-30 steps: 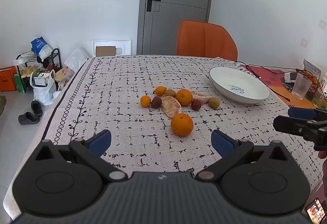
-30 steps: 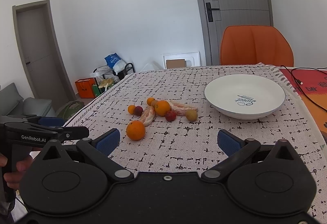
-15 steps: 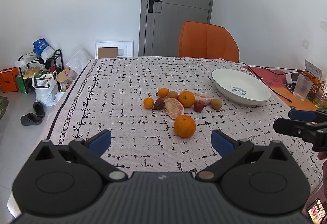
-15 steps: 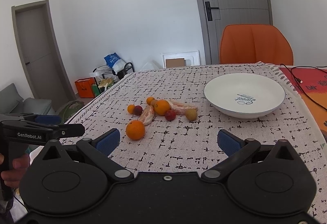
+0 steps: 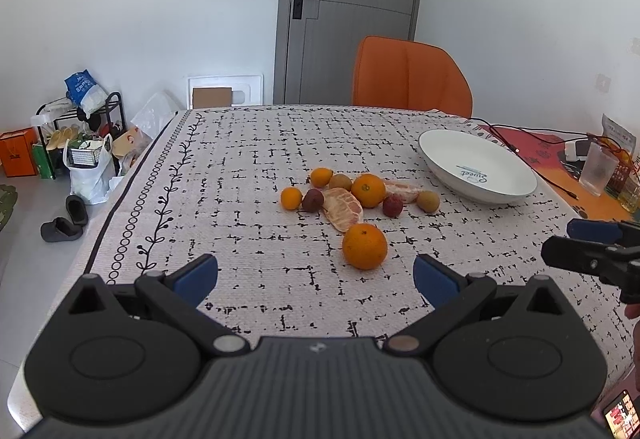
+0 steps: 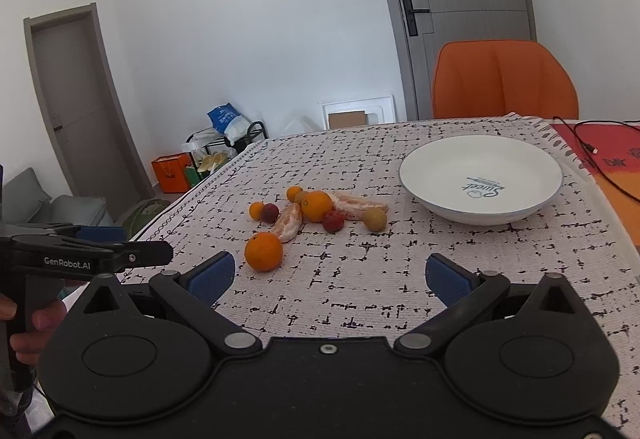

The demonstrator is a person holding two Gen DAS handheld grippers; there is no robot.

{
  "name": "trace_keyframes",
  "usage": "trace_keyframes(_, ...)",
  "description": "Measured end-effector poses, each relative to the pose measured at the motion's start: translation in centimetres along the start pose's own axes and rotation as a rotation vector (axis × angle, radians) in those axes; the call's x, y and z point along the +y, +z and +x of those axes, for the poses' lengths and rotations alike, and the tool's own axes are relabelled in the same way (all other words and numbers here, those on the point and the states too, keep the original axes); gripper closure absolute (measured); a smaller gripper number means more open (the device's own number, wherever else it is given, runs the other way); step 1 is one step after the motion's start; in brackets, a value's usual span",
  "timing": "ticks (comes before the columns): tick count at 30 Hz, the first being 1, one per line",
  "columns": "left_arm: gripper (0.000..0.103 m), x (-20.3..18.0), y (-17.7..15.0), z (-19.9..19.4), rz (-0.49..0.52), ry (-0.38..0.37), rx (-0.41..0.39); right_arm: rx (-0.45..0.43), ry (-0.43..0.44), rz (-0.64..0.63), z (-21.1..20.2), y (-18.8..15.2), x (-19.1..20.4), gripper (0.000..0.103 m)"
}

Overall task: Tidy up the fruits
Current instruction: 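Move both tools toward the fruit pile on the tablecloth, then grasp the large orange with the left tool while the right tool grasps the brown kiwi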

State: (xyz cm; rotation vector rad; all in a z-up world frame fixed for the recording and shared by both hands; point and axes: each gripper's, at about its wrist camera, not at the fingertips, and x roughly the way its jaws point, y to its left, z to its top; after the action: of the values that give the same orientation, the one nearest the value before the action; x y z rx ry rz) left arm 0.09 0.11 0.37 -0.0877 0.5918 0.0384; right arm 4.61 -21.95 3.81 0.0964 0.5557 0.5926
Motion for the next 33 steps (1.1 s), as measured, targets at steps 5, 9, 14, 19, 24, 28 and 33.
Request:
trace_keyframes(5, 0.000, -0.1, 0.1, 1.1, -0.005, -0.006, 0.003, 0.002, 0.025, -0.004, 0.9, -0.2, -0.2, 0.000)
trace_keyframes(9, 0.000, -0.2, 0.3, 2.2, 0.000, -0.021, 0.011, 0.007, 0.033, 0.008, 1.7, -0.2, -0.9, 0.000)
trace_keyframes(14, 0.001, -0.5, 0.3, 3.4, 0.006, -0.043, 0.025, 0.013, 0.040, 0.032, 2.7, -0.3, -1.8, 0.000)
trace_keyframes(19, 0.002, -0.7, 0.4, 4.5, 0.016, -0.055, 0.036, 0.018, 0.058, 0.052, 3.4, -0.3, -2.4, 0.000)
trace_keyframes(24, 0.004, -0.9, 0.5, 5.5, 0.012, -0.062, 0.044, 0.021, 0.062, 0.056, 4.4, -0.1, -2.9, 0.001)
trace_keyframes(28, 0.007, -1.1, 0.6, 6.3, 0.016, -0.066, 0.048, 0.025, 0.060, 0.061, 5.0, 0.0, -3.4, 0.002)
trace_keyframes(33, 0.020, -1.4, 0.7, 7.5, 0.023, -0.076, 0.066, 0.030, 0.058, 0.072, 5.8, 0.1, -4.0, 0.008)
